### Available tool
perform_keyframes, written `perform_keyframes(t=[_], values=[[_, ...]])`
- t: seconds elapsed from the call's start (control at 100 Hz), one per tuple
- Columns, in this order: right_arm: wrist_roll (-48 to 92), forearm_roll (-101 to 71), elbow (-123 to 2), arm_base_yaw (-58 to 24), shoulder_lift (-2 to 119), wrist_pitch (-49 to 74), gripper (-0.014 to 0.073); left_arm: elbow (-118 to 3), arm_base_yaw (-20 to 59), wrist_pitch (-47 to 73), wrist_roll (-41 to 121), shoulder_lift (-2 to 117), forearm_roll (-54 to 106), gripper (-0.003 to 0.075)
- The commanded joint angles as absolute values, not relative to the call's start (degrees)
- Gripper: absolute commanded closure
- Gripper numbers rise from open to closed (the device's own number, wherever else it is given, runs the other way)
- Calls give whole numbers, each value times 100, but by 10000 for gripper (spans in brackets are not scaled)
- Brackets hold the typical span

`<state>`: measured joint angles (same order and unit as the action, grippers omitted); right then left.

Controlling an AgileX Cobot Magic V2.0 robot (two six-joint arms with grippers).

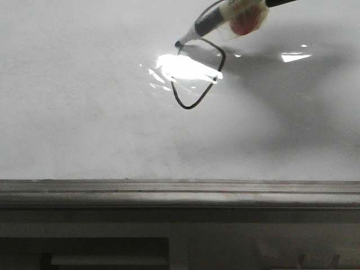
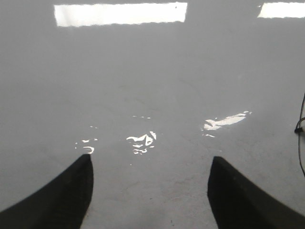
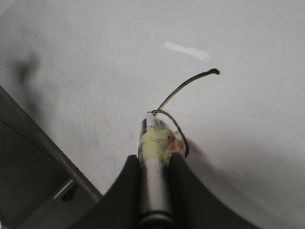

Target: Write number 6 on whiteboard

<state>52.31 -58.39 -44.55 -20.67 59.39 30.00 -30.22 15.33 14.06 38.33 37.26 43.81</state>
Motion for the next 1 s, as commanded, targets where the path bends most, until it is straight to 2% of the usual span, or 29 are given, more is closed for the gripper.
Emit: perform_keyframes(t=[0.0,0.18,0.3,0.51,0.75,0.99], values=[[5342,-5843,-4622,-2068,5861,2931,638,-3201,1525,1158,3796,3708,4510,260],[5274,-5386,-4622,-2068,5494,3867,638,-3303,1589,1519,3875,3708,4517,260],[5191,-5218,-4622,-2068,5318,4057,638,-3414,1889,1992,4394,3759,4708,261],[5182,-5218,-4645,-2068,5229,4347,638,-3659,3059,2038,5363,4204,5276,266],[5182,-5218,-4803,-2068,5241,4824,638,-4106,4640,1507,5869,5283,5240,337],[5182,-5218,-5015,-2068,5241,5043,638,-4480,5365,1165,5907,6313,5092,352]])
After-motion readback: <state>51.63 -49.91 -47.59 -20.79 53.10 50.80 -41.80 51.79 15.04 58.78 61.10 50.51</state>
